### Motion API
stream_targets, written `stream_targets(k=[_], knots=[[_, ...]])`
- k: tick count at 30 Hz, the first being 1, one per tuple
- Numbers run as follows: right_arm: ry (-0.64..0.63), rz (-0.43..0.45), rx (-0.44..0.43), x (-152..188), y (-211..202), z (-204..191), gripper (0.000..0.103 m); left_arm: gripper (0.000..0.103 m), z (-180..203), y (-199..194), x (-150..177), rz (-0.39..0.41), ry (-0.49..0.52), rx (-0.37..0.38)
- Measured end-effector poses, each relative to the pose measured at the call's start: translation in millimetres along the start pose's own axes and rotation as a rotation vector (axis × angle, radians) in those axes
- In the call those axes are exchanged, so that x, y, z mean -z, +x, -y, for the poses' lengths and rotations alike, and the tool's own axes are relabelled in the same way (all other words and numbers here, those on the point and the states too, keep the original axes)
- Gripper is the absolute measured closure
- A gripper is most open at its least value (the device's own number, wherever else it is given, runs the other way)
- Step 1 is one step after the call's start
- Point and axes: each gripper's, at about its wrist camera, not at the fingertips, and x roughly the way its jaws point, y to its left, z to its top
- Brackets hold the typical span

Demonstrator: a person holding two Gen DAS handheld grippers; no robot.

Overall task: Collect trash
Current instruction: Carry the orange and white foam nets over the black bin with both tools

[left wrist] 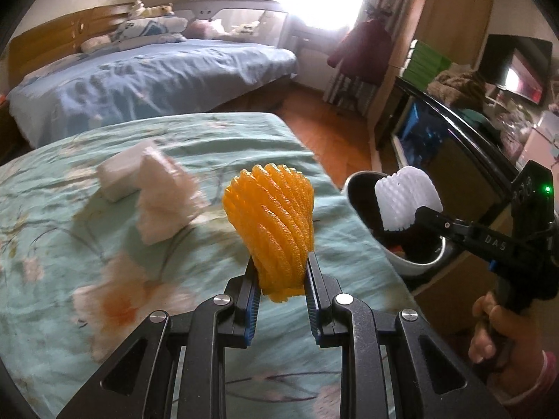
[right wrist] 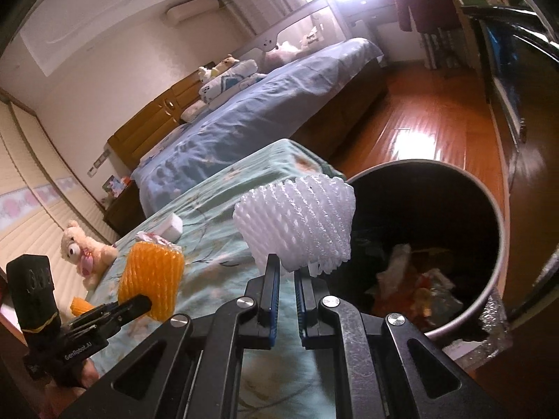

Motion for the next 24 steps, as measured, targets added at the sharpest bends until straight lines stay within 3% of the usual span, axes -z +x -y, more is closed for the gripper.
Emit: stream_targets(k=[24], knots=[[0.049, 0.01, 0.118, -0.5, -17.6, 54.9, 0.095, 0.081, 58.4, 58.1, -24.4, -0.054, 0.112, 0.06]])
